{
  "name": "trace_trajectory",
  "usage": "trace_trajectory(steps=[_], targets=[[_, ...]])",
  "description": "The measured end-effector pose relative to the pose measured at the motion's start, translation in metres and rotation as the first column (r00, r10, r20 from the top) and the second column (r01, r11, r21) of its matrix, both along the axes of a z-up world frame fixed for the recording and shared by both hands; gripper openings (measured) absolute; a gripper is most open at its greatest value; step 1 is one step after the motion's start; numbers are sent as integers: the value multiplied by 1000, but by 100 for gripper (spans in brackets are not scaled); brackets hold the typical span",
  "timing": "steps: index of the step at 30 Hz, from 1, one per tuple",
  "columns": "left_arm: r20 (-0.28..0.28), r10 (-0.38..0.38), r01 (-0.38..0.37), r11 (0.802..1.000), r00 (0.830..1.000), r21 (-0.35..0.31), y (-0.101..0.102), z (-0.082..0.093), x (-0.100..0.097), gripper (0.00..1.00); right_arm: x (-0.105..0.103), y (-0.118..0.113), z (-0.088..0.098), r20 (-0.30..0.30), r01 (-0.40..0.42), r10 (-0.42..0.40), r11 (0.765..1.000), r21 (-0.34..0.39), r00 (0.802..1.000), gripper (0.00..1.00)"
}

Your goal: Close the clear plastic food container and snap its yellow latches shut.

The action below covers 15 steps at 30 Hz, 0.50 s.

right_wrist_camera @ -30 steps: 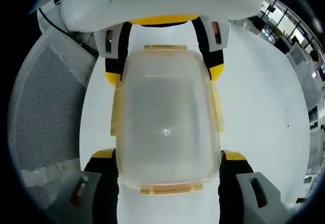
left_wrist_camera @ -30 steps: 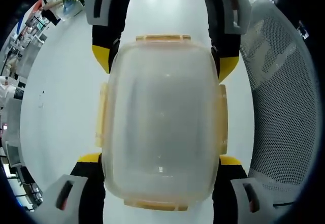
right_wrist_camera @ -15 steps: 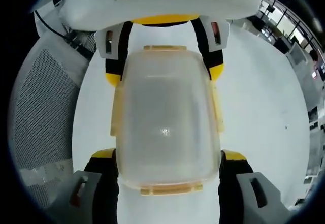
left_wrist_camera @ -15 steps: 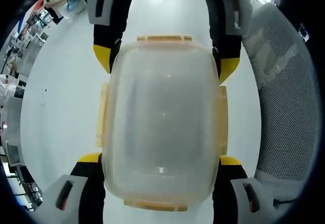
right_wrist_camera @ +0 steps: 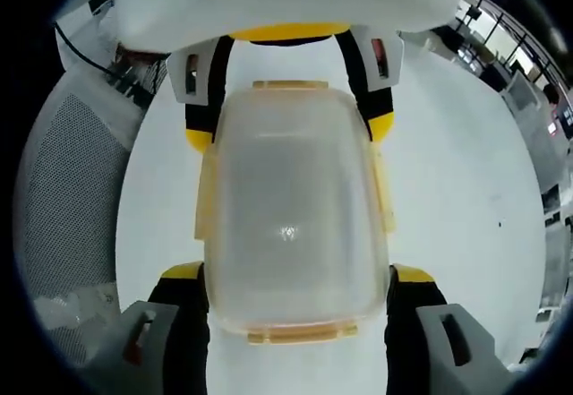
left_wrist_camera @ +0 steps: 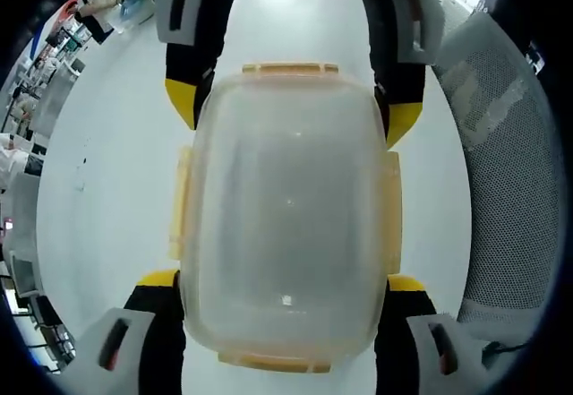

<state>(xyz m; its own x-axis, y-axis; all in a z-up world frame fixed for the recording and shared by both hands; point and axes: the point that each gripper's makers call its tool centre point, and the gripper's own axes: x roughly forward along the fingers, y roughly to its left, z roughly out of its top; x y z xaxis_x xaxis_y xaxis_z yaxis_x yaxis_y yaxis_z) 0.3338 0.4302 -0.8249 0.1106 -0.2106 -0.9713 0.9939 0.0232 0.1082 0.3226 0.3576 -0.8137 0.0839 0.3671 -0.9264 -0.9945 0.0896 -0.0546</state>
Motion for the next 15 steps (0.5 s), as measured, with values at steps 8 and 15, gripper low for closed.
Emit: trace_trajectory(steps=[8, 15], targets=[[0, -2, 2, 1000, 1000, -2, -2, 1, 13, 87, 13, -1, 0, 0, 4, -4, 1000, 1, 1000, 79], [-1, -6, 6, 1000, 1000, -2, -4, 1, 24, 87, 23, -3, 1, 0, 7, -7, 1000, -1, 1000, 79]])
